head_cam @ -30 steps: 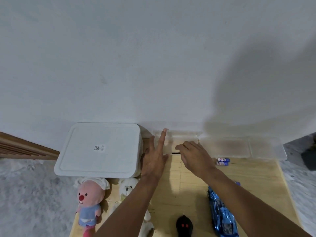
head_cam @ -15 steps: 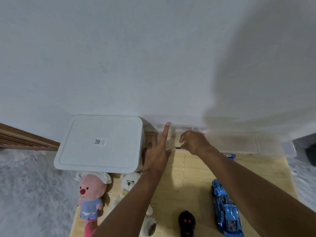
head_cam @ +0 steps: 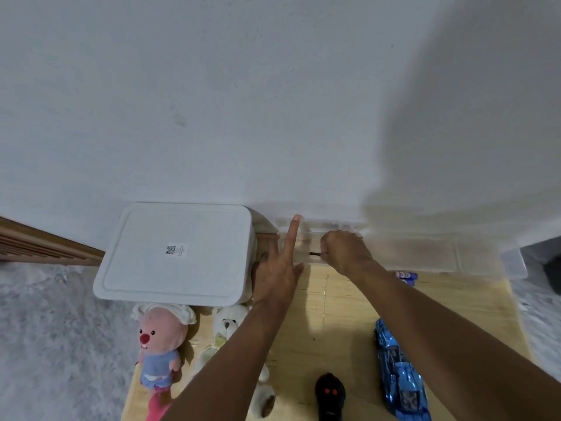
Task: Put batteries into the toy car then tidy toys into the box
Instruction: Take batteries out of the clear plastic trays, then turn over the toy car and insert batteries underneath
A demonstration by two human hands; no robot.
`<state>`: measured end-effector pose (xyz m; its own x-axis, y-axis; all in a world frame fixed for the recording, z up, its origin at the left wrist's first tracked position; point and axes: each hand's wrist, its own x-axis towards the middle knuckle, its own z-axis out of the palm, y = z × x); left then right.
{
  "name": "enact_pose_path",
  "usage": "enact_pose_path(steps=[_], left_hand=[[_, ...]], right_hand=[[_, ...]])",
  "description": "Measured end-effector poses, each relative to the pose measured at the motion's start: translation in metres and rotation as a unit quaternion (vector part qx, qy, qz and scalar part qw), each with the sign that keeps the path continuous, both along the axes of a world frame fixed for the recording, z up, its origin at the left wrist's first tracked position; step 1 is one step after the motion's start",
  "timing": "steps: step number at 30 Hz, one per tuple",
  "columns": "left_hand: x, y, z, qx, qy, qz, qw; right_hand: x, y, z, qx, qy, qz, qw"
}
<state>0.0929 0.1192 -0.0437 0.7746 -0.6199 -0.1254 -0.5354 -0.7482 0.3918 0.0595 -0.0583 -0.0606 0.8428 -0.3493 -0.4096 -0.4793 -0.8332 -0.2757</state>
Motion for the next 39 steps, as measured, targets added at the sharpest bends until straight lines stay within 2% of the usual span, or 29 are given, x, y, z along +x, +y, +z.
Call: enact_pose_path(steps=[3,6,8,11,16,18,22,25,28,32,35,39], left_hand=[[0.001,-0.001,-0.001,0.002,0.008,0.007,1.0],[0.001,-0.002,-0.003,0.007,-0.002,0.015,1.0],[0.001,-0.002,-0.005,0.027,-0.022,0.014,0.999],[-0.002,-0.004,-0.004,0.052,-0.034,0.02,0.998],[-0.011,-0.009,0.003,0.084,-0.049,0.023,0.995],[-0.017,-0.008,0.006,0.093,-0.043,0.032,0.994],[-0.033,0.0,0.005,0.103,-0.029,0.041,0.993],[-0.041,0.007,0.002,0.114,-0.013,0.037,0.993],[-0.044,0.011,0.002,0.124,-0.007,0.027,0.992],[-0.04,0.018,0.005,0.133,-0.014,0.022,0.991],[-0.04,0.022,0.012,0.1,-0.021,0.014,0.995],[-0.06,0.014,0.018,0.033,0.02,-0.072,0.997]], right_hand=[[-0.01,-0.001,0.003,0.033,-0.033,-0.025,0.999],[-0.034,-0.006,0.008,0.081,-0.112,-0.073,0.988],[-0.053,-0.006,0.011,0.104,-0.173,-0.07,0.977],[-0.073,-0.001,0.017,0.156,-0.242,-0.072,0.955],[-0.084,0.012,0.035,0.226,-0.327,-0.137,0.907],[-0.084,0.014,0.042,0.218,-0.321,-0.152,0.909],[-0.083,0.012,0.045,0.146,-0.235,-0.157,0.948],[-0.086,0.012,0.042,0.045,-0.147,-0.122,0.98],[-0.091,0.014,0.038,0.01,-0.089,-0.077,0.993],[-0.102,0.02,0.036,0.007,-0.11,-0.069,0.992],[-0.122,0.021,0.041,-0.003,-0.151,-0.111,0.982],[-0.172,0.011,0.042,0.04,-0.155,-0.171,0.972]])
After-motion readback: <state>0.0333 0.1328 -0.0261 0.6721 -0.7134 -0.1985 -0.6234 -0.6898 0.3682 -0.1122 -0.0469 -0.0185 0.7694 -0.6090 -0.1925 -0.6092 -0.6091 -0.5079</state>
